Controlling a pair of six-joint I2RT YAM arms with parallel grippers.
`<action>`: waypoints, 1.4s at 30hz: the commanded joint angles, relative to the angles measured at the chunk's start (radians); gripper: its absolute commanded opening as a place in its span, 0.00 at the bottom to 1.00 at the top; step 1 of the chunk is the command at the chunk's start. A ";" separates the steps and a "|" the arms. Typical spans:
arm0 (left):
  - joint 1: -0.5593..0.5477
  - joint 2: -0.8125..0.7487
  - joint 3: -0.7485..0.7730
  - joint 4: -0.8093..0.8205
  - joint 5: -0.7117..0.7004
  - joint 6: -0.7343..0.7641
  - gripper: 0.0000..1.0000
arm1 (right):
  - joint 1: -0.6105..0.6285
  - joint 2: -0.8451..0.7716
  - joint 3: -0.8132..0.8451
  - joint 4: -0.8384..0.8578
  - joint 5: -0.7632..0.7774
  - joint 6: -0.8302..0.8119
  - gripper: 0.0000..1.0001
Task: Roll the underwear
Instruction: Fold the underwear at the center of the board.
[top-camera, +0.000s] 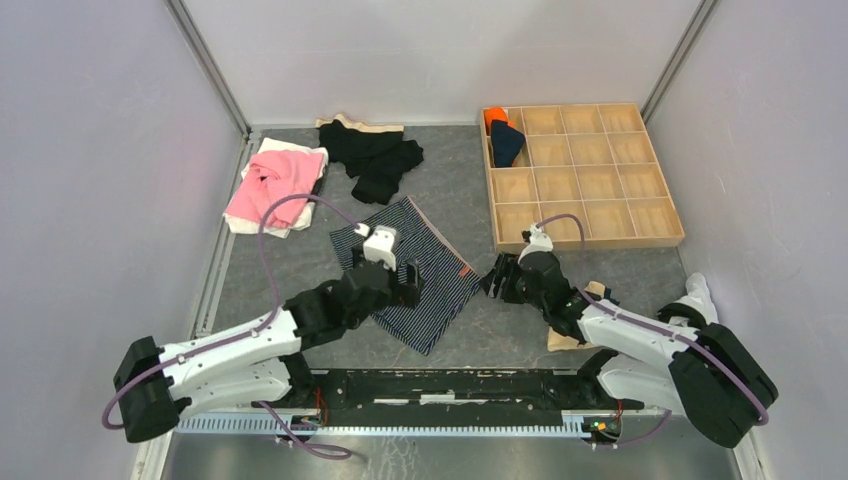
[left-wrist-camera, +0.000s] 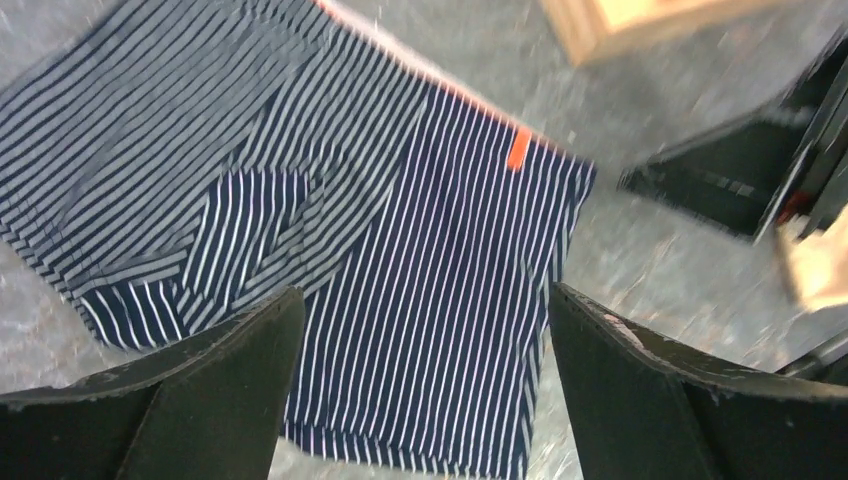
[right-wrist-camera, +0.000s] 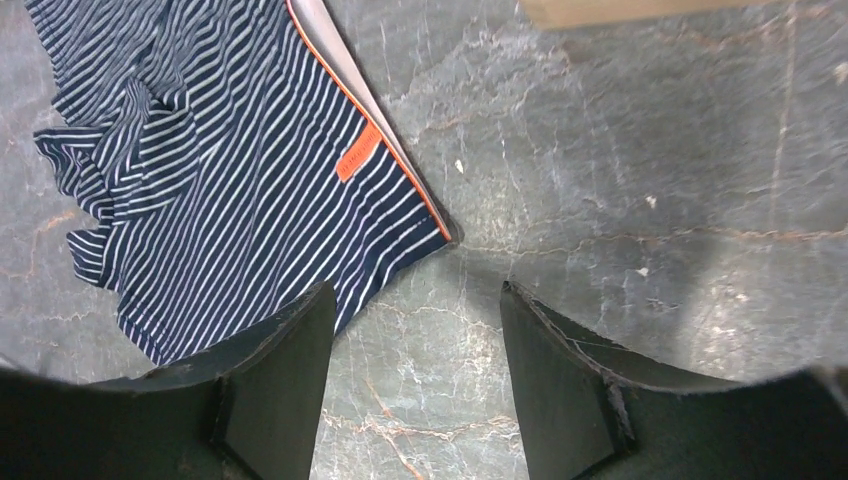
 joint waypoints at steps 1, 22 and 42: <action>-0.137 0.079 0.002 -0.115 -0.180 -0.103 0.95 | -0.006 0.054 -0.018 0.099 -0.073 0.071 0.67; -0.388 0.285 0.120 -0.238 -0.215 -0.082 0.92 | -0.053 0.293 -0.017 0.274 -0.124 0.179 0.50; -0.443 0.366 0.128 -0.211 -0.220 -0.080 0.91 | -0.056 0.187 -0.121 0.310 -0.165 0.250 0.54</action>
